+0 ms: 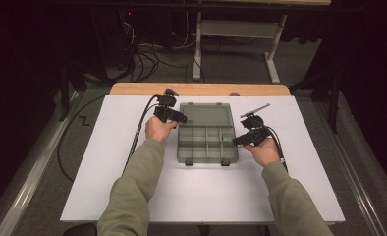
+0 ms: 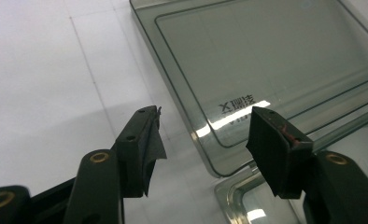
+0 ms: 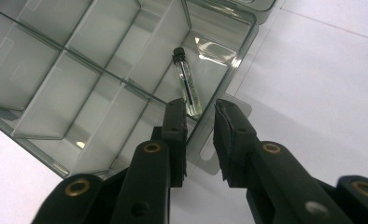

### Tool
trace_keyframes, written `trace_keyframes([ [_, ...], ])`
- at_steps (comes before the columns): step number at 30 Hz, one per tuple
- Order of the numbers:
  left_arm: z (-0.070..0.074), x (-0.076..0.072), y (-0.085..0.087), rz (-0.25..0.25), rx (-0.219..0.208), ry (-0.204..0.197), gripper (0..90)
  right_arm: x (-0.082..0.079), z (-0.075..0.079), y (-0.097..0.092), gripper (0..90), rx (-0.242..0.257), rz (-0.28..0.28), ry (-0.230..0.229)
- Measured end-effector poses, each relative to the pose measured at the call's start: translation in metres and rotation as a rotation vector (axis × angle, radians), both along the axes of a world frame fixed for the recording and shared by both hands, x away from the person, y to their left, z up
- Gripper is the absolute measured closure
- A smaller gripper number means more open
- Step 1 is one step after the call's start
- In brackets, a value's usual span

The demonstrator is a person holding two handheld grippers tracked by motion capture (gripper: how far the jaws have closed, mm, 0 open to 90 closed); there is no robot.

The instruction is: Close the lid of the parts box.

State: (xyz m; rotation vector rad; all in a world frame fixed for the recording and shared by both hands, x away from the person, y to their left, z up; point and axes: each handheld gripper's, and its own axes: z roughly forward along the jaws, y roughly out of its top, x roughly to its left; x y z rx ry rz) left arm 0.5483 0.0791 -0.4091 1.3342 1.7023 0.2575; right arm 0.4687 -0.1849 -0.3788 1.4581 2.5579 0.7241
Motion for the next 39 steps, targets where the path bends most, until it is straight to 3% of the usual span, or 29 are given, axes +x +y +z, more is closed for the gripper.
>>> trace_keyframes([
  [2, -0.001, 0.002, -0.001, -0.002, -0.003, 0.007, 44.8, 0.0, 0.0, 0.0, 76.1, 0.001, 0.0, 0.001],
  [9, -0.009, 0.009, -0.002, -0.007, -0.072, 0.068, 47.4, 0.0, 0.0, 0.0, 76.1, 0.002, 0.0, -0.006],
  [20, -0.012, 0.015, 0.004, 0.006, -0.184, 0.124, 45.2, 0.0, 0.0, 0.0, 76.2, 0.003, -0.002, 0.0],
  [30, -0.012, 0.016, 0.004, 0.015, -0.196, 0.122, 45.8, 0.001, -0.001, -0.002, 76.5, 0.013, 0.003, 0.005],
  [39, -0.008, 0.013, 0.005, 0.008, -0.176, 0.088, 51.5, 0.0, -0.001, -0.001, 76.6, 0.015, -0.012, 0.005],
])
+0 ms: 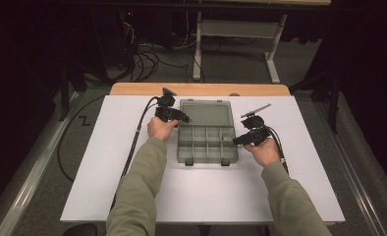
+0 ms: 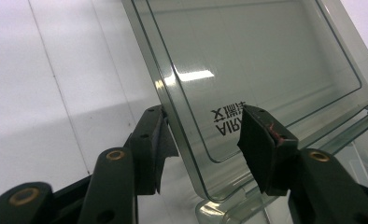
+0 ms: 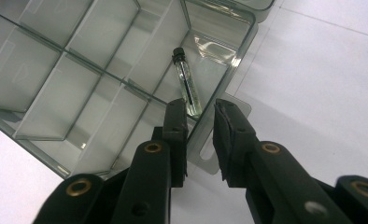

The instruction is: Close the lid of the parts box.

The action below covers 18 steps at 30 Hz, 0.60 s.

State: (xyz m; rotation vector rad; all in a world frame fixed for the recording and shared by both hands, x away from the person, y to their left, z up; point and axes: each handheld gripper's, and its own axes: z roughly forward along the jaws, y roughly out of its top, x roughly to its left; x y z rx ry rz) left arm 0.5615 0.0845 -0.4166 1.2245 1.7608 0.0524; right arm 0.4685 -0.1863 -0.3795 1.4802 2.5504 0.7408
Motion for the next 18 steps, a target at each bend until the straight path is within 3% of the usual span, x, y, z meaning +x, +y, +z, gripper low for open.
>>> trace_keyframes([
  [10, 0.004, -0.002, 0.0, -0.009, 0.013, -0.022, 53.3, 0.0, 0.0, 0.001, 76.6, -0.005, -0.004, 0.003],
  [11, 0.005, 0.0, -0.004, 0.06, -0.012, -0.026, 53.5, 0.001, 0.0, 0.001, 76.6, -0.005, -0.003, 0.004],
  [12, 0.005, -0.003, 0.0, -0.008, 0.018, -0.03, 53.6, 0.001, 0.001, 0.001, 76.7, -0.008, 0.0, 0.004],
  [14, 0.006, -0.003, 0.0, -0.011, 0.021, -0.036, 53.8, 0.001, 0.001, 0.001, 76.7, -0.009, -0.001, 0.003],
  [15, 0.007, -0.007, 0.006, -0.11, 0.072, -0.025, 53.9, 0.001, 0.001, 0.001, 76.7, -0.009, 0.0, 0.003],
  [16, 0.007, -0.004, 0.0, -0.02, 0.028, -0.05, 54.1, 0.0, 0.001, 0.001, 76.7, -0.01, -0.004, 0.004],
  [18, 0.008, -0.005, 0.0, -0.017, 0.031, -0.051, 54.2, 0.0, 0.001, 0.001, 76.8, -0.01, -0.004, 0.004],
])
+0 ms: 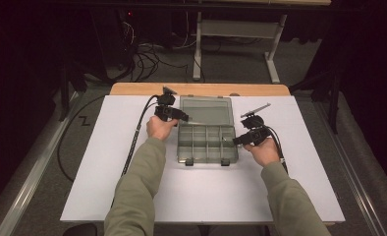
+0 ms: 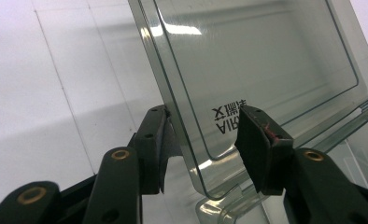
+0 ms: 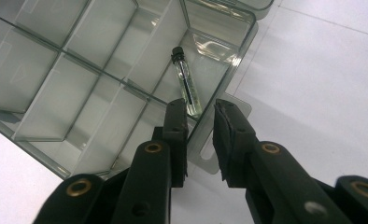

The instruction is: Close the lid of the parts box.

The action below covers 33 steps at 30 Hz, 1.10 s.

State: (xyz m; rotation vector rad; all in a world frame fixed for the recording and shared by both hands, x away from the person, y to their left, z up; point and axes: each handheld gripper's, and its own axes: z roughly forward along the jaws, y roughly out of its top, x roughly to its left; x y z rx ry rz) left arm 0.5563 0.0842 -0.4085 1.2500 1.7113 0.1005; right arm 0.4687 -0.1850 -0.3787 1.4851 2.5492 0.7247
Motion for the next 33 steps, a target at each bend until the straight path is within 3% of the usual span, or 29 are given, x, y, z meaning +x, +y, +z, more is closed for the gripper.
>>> trace_keyframes([
  [21, 0.008, -0.007, -0.002, -0.016, 0.037, -0.042, 54.6, 0.0, 0.0, 0.001, 76.9, -0.005, -0.006, 0.003],
  [33, 0.014, -0.01, -0.001, -0.021, 0.034, -0.064, 55.4, 0.0, 0.001, 0.001, 76.9, -0.007, -0.006, 0.002],
])
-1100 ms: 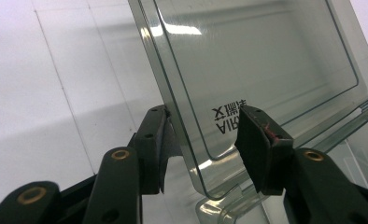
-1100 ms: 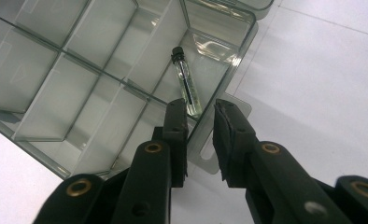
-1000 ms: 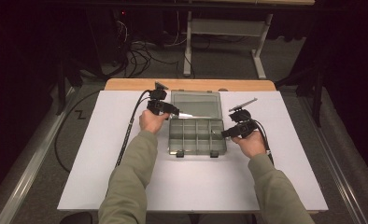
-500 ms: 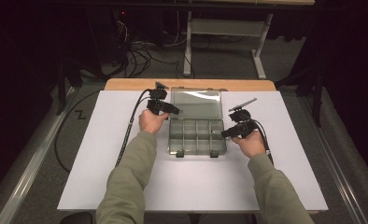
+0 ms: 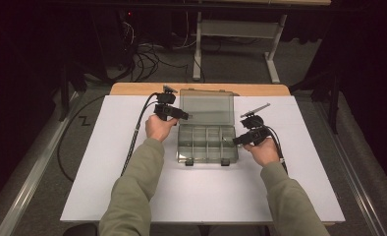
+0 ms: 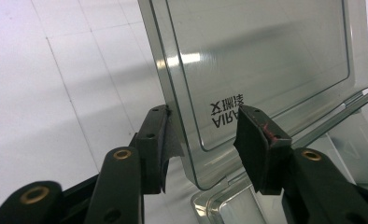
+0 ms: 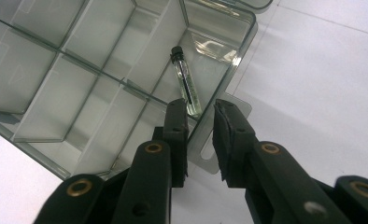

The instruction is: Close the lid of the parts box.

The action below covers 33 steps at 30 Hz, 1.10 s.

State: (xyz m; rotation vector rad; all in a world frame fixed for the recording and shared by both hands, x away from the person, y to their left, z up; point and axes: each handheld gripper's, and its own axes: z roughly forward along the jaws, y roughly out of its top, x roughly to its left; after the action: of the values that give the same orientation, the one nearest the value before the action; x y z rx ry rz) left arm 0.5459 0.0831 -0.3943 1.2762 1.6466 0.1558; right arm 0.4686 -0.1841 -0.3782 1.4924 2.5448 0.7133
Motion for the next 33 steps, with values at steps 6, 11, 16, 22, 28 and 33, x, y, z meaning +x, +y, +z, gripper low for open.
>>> trace_keyframes([
  [6, 0.003, -0.001, 0.001, -0.003, -0.006, -0.008, 56.0, 0.0, 0.0, 0.0, 76.9, -0.002, 0.001, 0.002],
  [11, 0.004, -0.003, 0.001, -0.008, -0.004, -0.014, 56.8, 0.0, 0.0, 0.0, 77.0, -0.003, -0.001, 0.006],
  [16, 0.006, -0.004, 0.002, -0.012, 0.001, -0.019, 57.5, 0.0, 0.001, 0.0, 77.0, -0.002, -0.001, 0.009],
  [22, 0.008, -0.006, 0.001, -0.019, 0.011, -0.028, 58.2, 0.0, 0.0, 0.0, 77.0, -0.003, 0.001, 0.006],
  [28, 0.009, -0.009, 0.001, -0.028, 0.028, -0.039, 59.4, 0.0, 0.0, 0.0, 76.9, -0.003, 0.0, 0.006],
  [33, 0.013, -0.011, 0.001, -0.039, 0.037, -0.045, 60.6, 0.0, 0.0, 0.0, 77.0, -0.003, -0.001, 0.007],
])
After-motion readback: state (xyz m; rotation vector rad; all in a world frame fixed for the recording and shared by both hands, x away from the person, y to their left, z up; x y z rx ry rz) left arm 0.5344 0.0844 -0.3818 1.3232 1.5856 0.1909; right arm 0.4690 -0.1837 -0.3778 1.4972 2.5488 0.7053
